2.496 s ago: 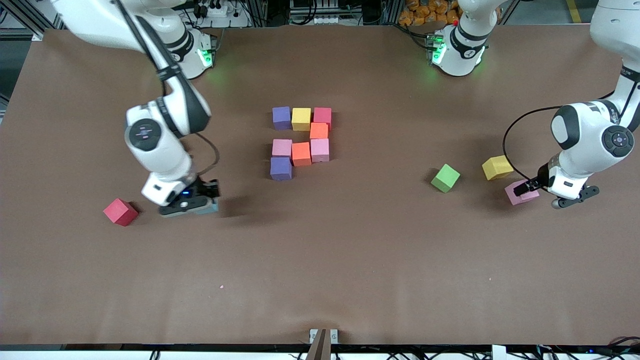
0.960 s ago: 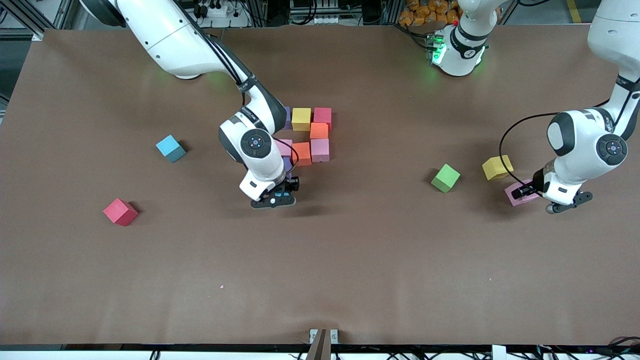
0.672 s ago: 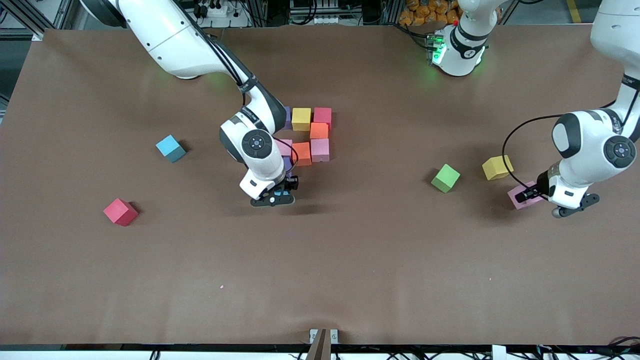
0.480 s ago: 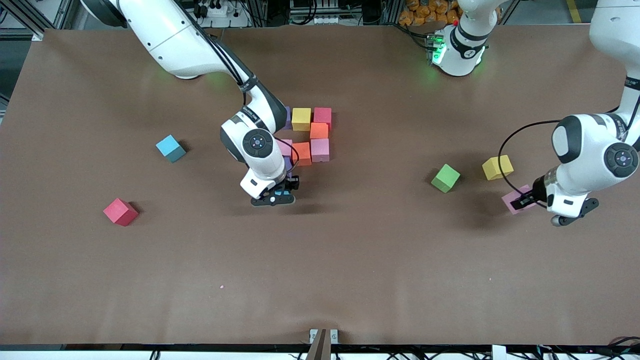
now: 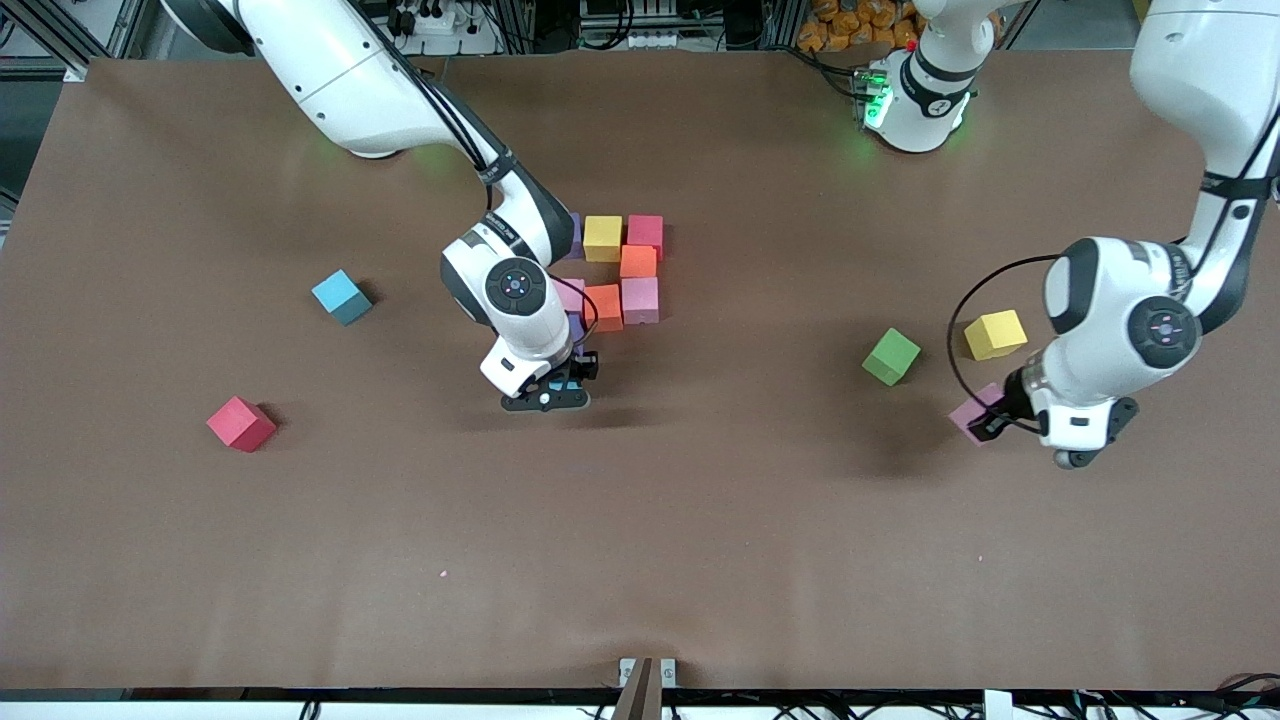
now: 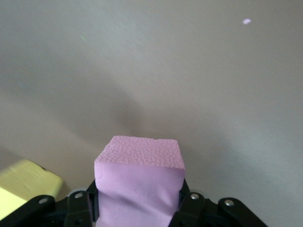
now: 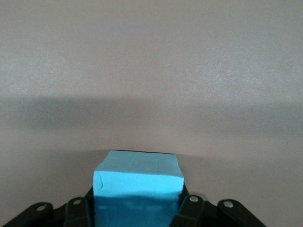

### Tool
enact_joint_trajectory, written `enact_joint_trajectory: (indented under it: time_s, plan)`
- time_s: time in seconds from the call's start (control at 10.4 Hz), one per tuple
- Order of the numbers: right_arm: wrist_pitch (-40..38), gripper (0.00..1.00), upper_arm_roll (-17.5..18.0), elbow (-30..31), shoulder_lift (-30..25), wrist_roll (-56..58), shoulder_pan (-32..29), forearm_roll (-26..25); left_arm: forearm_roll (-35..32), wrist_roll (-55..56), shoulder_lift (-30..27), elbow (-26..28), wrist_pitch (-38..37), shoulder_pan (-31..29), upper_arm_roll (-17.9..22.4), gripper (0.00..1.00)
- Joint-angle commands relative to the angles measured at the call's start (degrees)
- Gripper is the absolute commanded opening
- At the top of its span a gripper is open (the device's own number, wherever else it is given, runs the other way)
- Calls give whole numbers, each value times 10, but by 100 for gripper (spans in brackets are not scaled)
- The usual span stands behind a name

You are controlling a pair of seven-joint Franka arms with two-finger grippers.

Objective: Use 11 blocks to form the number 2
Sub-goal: 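Carry the cyan cube to the figure while the left gripper lifts pink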

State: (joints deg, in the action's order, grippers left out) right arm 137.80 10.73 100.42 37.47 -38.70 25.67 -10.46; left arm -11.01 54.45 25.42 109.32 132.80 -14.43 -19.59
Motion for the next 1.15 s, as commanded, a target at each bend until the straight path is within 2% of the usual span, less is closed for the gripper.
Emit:
enact_joint_trajectory:
  time_s: [0.0,0.1,0.19,0.29,0.48,0.67,0.86,1.06]
  plan:
    - [4,50,-2,8,-5,-11,3,-8,-1,94,23,-33,-11,47,3,40]
    - [6,60,-2,8,-5,-15,3,-8,-1,134,30,-42,-11,65,3,40]
    - [5,77,-2,8,-5,-15,3,-8,-1,174,38,-47,-11,81,3,40]
    - [5,100,-2,7,-6,-15,3,-7,-1,217,43,-54,-11,102,3,40]
    - [-8,100,-4,8,-28,-13,8,-6,-1,307,60,-67,-11,146,3,40]
    - [-70,100,-9,7,-77,-6,-3,-5,0,415,77,-88,-11,180,3,40]
    - [-117,100,-7,8,-139,10,-32,0,-1,510,99,-113,-11,205,3,40]
    - [-129,100,-5,14,-189,80,-71,11,0,572,120,-143,-11,236,3,40]
